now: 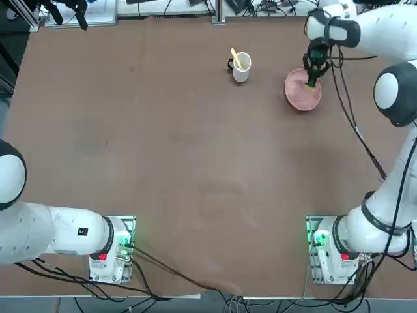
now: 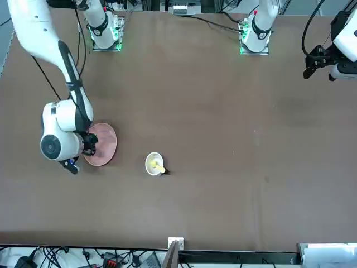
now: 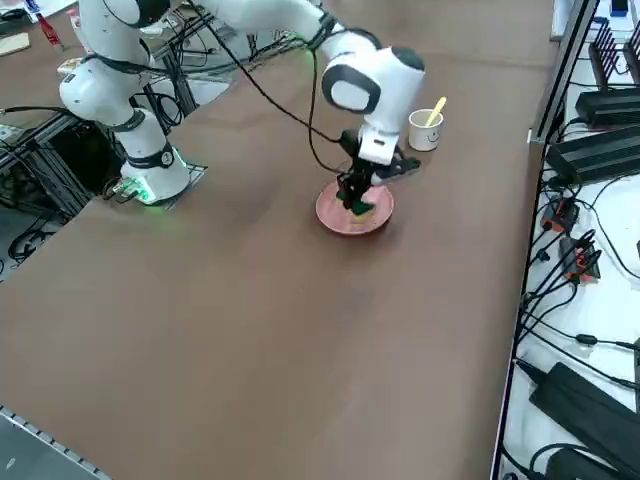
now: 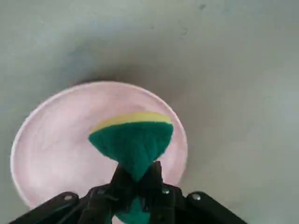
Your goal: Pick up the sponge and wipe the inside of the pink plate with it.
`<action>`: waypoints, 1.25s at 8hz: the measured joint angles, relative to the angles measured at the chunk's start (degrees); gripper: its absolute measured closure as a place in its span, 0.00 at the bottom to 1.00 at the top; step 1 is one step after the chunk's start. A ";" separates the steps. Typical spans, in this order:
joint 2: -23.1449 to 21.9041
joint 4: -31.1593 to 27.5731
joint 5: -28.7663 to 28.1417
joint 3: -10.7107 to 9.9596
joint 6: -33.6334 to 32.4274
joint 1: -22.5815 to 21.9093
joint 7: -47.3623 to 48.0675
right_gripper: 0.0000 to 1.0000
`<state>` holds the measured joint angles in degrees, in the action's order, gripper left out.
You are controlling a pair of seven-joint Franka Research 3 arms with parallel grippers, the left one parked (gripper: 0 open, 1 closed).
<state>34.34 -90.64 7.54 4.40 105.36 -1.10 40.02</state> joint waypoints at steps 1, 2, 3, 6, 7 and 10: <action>-1.26 2.28 -0.19 -0.03 -5.49 0.10 -1.38 0.90; -2.56 3.08 -0.16 -0.32 -9.20 0.29 -3.72 0.90; -3.33 2.84 -0.12 -1.10 -10.95 0.65 -6.34 0.90; -3.82 -0.89 2.21 -2.30 -10.25 6.21 -17.96 0.90; -4.27 -2.27 2.39 -2.39 -9.01 8.56 -22.33 0.90; -5.30 -7.54 2.47 -2.49 0.06 14.97 -33.82 0.90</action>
<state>29.03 -98.18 10.01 1.92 105.42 13.87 6.20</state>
